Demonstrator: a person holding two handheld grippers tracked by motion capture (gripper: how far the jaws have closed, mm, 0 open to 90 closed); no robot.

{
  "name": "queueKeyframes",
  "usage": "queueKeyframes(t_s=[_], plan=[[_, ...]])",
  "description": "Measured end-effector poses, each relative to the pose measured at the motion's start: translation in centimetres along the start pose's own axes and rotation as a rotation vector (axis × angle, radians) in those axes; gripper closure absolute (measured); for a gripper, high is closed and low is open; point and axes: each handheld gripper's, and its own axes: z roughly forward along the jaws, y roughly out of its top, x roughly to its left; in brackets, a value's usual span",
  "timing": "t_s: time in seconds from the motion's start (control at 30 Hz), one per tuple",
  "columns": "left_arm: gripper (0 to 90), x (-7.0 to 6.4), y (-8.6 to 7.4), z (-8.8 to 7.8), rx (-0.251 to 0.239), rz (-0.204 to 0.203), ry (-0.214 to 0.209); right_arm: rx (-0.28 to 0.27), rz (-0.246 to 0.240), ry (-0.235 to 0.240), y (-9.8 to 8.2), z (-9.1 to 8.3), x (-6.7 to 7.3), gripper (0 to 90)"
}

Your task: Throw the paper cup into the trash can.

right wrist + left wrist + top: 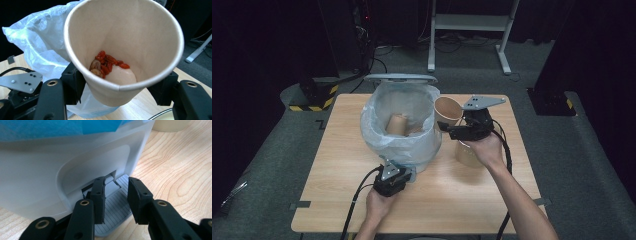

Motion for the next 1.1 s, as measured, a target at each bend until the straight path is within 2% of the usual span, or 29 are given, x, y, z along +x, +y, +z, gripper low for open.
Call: queueKeyframes(t_s=[0.57, 0.97, 1.1], plan=[[67.4, 0.0, 0.0, 0.0, 0.0, 0.0, -0.002, -0.018, -0.014, -0.003, 1.5, -0.6, 0.1, 37.7], [67.4, 0.0, 0.0, 0.0, 0.0, -0.001, -0.002, -0.009, -0.03, 0.027, 2.9, 0.3, 0.9, 37.5], [67.4, 0.0, 0.0, 0.0, 0.0, -0.001, -0.002, 0.001, -0.035, 0.039, 3.5, 1.1, 1.3, 37.2]])
